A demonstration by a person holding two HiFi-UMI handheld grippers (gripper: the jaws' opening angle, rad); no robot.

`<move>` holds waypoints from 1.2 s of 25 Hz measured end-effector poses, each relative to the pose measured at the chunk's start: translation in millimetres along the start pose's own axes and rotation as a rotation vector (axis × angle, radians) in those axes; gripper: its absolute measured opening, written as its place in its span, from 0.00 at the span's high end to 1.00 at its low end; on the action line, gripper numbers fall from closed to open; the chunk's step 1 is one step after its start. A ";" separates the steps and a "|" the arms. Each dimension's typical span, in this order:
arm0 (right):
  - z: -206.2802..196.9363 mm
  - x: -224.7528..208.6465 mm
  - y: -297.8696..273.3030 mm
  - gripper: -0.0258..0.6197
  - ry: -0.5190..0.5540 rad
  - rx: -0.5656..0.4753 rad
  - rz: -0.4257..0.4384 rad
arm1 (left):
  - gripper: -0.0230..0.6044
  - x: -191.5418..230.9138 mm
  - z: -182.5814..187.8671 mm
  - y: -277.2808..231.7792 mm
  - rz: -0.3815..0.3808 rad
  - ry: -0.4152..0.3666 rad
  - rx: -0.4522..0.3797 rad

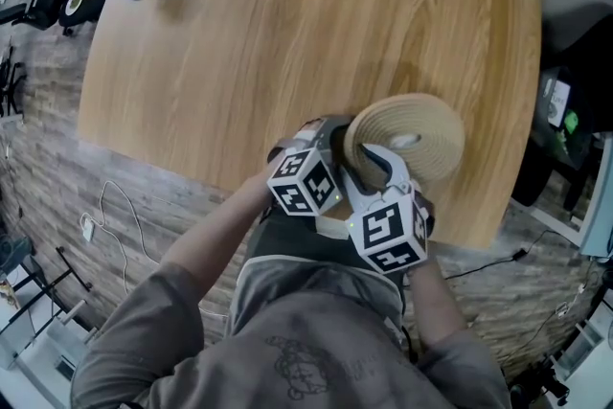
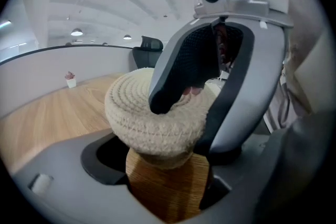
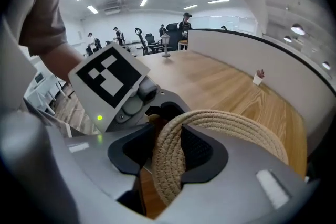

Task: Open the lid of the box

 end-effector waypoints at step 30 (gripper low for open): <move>9.3 -50.7 105.3 0.88 -0.348 -0.347 0.100 | 0.33 1.3 3.2 -2.4 -0.009 0.114 0.096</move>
Point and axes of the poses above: the fingertips, and each gripper's own axes: y backward along the fingers, x to its left, z out of its top, the point moved 9 cm from there along y, backward along the fingers, and after that the axes turned 4 degrees about -z, right-handed, at the moved point
